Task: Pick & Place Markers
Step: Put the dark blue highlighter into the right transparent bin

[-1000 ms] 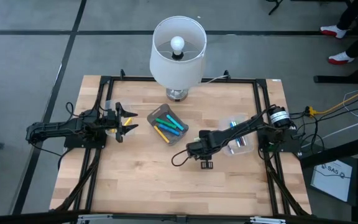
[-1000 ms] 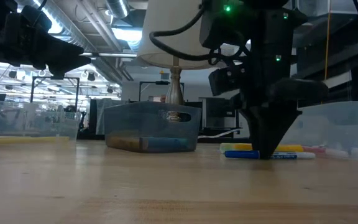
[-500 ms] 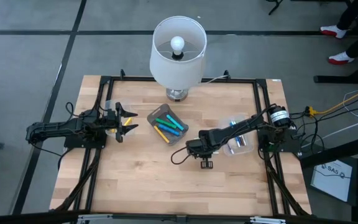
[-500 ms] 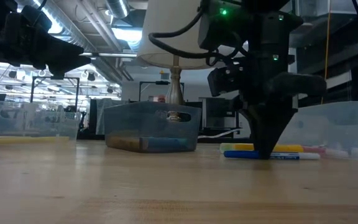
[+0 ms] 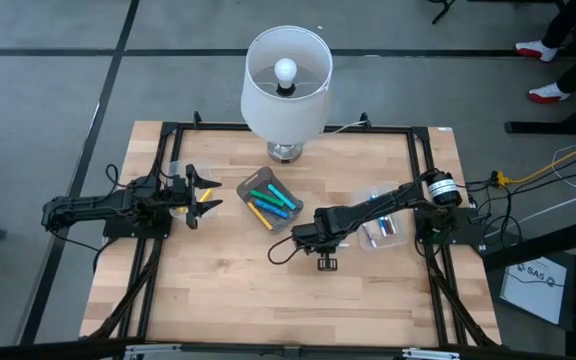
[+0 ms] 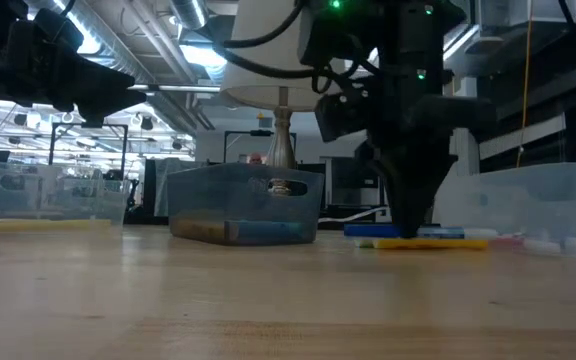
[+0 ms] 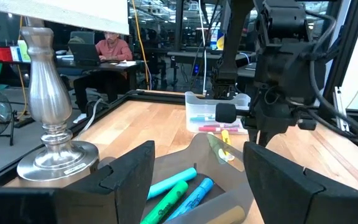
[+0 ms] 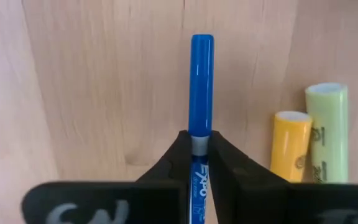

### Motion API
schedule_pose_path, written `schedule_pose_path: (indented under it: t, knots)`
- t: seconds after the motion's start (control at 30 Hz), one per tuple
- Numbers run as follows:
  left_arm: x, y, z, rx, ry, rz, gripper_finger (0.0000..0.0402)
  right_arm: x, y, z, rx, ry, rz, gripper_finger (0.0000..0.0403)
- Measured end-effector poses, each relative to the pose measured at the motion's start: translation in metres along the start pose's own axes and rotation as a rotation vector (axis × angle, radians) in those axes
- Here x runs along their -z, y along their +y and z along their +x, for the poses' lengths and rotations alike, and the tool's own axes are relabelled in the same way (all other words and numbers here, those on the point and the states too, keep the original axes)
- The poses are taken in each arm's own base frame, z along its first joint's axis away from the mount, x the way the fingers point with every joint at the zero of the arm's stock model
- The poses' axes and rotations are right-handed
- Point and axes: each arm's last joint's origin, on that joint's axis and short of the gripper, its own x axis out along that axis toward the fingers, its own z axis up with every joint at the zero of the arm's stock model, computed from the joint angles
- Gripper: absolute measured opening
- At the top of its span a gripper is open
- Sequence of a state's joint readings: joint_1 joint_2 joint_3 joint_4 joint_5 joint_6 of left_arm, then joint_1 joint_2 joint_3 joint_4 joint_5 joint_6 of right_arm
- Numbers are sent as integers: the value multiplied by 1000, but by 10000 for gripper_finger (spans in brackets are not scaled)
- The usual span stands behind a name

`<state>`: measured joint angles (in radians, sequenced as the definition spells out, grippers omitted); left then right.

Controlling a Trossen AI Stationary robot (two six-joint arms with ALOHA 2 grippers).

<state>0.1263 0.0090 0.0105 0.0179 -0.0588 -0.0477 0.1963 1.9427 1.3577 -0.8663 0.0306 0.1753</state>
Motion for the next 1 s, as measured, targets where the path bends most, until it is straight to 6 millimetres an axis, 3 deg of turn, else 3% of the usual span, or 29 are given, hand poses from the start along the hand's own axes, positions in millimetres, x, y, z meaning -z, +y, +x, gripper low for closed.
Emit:
schedule_pose_path:
  t: [0.33, 1.0]
  knots:
    - [0, 0, 0, 0, 0, -1, 240, -2, 1, -16, 10, 47, 3, 32]
    - [0, 0, 0, 1, 0, -1, 240, -18, 2, -80, 3, 49, 14, 32]
